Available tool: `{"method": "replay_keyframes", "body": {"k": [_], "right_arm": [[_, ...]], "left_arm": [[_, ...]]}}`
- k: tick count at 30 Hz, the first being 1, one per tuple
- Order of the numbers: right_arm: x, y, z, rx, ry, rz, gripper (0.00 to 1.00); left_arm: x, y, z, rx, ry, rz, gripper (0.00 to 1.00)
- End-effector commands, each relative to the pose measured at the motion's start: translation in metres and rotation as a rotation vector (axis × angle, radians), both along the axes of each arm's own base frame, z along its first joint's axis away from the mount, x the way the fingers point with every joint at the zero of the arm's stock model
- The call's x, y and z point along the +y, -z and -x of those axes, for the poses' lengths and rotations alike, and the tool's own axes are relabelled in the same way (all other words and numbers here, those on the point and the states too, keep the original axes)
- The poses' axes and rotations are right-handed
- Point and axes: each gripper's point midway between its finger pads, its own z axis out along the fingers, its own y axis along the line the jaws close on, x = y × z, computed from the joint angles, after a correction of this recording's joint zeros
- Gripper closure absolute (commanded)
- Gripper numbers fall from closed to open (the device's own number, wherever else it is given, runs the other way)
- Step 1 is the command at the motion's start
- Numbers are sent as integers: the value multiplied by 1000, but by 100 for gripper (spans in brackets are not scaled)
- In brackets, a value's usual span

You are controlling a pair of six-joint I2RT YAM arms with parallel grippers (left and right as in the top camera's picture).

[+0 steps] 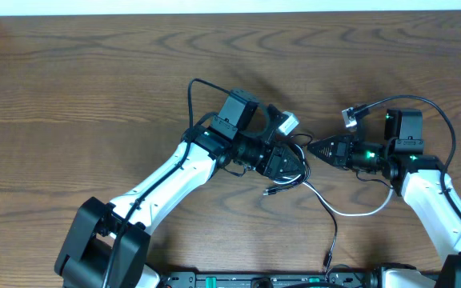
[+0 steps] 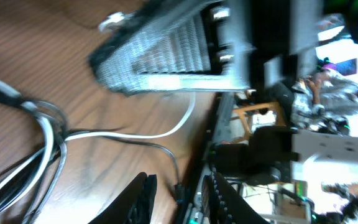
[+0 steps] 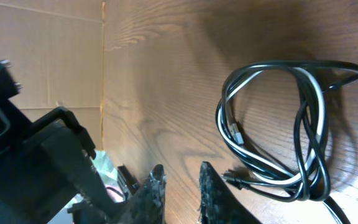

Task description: Untangle cables

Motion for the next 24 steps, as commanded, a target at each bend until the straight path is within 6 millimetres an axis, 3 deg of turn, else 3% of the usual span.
{"method": "replay_keyframes", "body": {"k": [1, 2, 3, 6, 9, 12, 19, 24], "right_arm": [[-1, 8, 0, 19, 10, 35, 78], [-2, 10, 0, 25, 16, 44, 77], [-8, 17, -1, 34, 39, 89, 73], [-19, 31, -2, 58, 84, 180, 72], [-24, 40, -1, 68, 95, 237, 73], [-27, 47, -1, 55, 93, 305, 73], [-38, 75, 2, 88, 118, 497, 83], [-43, 98, 8, 156, 111, 544, 87]], "left_arm": [[16, 33, -21, -44, -140, -191, 70], [22, 41, -26, -44, -182, -242, 70], [40, 59, -38, -41, -300, -378, 70], [67, 78, -50, -33, -438, -539, 70], [75, 89, -51, -30, -458, -598, 70], [65, 95, -44, 25, -427, -565, 70], [18, 113, -24, 28, -292, -487, 70], [5, 124, -14, -3, -254, -509, 70]]}}
